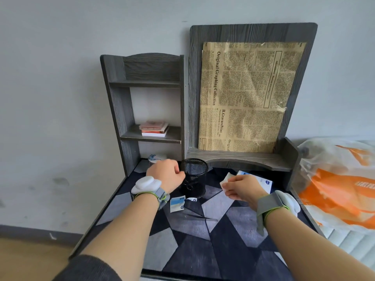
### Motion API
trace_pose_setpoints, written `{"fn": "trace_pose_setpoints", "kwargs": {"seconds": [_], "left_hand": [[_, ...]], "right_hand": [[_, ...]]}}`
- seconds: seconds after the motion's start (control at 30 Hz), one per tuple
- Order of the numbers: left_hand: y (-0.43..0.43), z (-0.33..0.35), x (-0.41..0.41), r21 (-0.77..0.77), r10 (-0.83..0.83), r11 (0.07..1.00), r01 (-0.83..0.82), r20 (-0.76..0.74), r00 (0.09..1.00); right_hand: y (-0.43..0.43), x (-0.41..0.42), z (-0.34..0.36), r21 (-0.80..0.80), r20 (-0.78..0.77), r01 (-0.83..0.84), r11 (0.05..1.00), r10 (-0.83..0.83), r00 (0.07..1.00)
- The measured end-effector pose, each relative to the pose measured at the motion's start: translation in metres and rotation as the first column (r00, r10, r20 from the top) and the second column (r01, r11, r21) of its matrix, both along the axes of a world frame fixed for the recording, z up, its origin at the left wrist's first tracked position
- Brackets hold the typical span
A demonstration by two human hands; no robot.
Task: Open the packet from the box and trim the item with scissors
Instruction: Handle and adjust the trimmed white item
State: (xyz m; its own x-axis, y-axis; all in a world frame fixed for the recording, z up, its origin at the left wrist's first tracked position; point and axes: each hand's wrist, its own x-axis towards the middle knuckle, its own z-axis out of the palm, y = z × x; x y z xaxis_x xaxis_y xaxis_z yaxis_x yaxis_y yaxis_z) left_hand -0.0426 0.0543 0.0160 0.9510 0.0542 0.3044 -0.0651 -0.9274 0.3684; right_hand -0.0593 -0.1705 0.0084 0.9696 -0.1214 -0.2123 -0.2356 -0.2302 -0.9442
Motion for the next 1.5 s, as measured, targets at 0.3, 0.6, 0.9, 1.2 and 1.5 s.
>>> {"fn": "trace_pose_setpoints", "kwargs": {"seconds": [0.3,0.6,0.9,1.2,1.5], "left_hand": [[-0.017,-0.036,-0.026,-0.016,-0.265,0.961,0.276,-0.346,0.900],[-0.038,-0.052,-0.029,-0.087,-0.355,0.933,0.349,-0.384,0.853],[-0.041,-0.043,-0.024,-0.249,-0.377,0.916,0.313,-0.275,0.884],[-0.056,-0.023,-0.030,-0.094,-0.315,0.948,0.305,-0.136,0.939],[-0.055,-0.019,-0.032,0.008,-0.346,0.937,0.350,-0.124,0.930]], "right_hand": [[-0.003,-0.011,-0.005,0.024,-0.053,-0.009,1.000,0.010,0.999],[-0.004,-0.015,-0.015,-0.010,-0.069,-0.037,0.999,0.036,0.997],[-0.006,-0.009,-0.021,-0.114,-0.014,-0.005,0.993,0.003,1.000],[0.006,-0.017,-0.014,-0.256,-0.057,-0.262,0.930,0.256,0.965],[-0.010,-0.015,-0.013,-0.262,-0.181,-0.367,0.892,0.328,0.927]]}}
